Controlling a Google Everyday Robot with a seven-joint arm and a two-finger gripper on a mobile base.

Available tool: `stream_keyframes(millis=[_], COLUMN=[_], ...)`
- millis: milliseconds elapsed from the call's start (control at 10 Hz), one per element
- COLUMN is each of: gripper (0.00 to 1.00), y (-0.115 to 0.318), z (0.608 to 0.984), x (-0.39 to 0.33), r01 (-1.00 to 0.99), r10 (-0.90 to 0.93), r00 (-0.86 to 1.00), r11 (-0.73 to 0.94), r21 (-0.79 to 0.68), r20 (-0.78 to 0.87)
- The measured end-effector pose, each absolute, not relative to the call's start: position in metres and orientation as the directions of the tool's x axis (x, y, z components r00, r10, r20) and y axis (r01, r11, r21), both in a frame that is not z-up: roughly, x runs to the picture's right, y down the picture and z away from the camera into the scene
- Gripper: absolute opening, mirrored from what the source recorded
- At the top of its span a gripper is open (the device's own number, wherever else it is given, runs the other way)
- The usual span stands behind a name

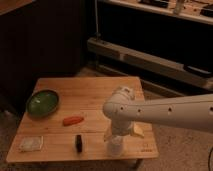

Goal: Place the ceramic cup over the eraser

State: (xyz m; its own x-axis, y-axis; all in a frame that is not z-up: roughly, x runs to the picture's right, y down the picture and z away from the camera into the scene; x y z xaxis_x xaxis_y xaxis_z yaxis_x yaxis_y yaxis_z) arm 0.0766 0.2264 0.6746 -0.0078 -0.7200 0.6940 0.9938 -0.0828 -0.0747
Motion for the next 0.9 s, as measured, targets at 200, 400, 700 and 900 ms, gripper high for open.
stream_keyframes(millis=[200,400,700,900], gripper=[0.96,0.96,0.96,0.96], y=[0.228,0.234,0.239,0.241], z=[0.676,0.682,0.689,0.693], x=[0.074,0.073,0.071,0.071], r01=[0.995,0.998,1.0,0.999], r10=[-0.718,-0.705,-0.694,-0.689], r00=[-0.012,-0.016,-0.024,-0.027], r11=[-0.076,-0.049,-0.015,0.001], r21=[-0.06,-0.027,0.02,0.038], r20=[0.696,0.709,0.72,0.724])
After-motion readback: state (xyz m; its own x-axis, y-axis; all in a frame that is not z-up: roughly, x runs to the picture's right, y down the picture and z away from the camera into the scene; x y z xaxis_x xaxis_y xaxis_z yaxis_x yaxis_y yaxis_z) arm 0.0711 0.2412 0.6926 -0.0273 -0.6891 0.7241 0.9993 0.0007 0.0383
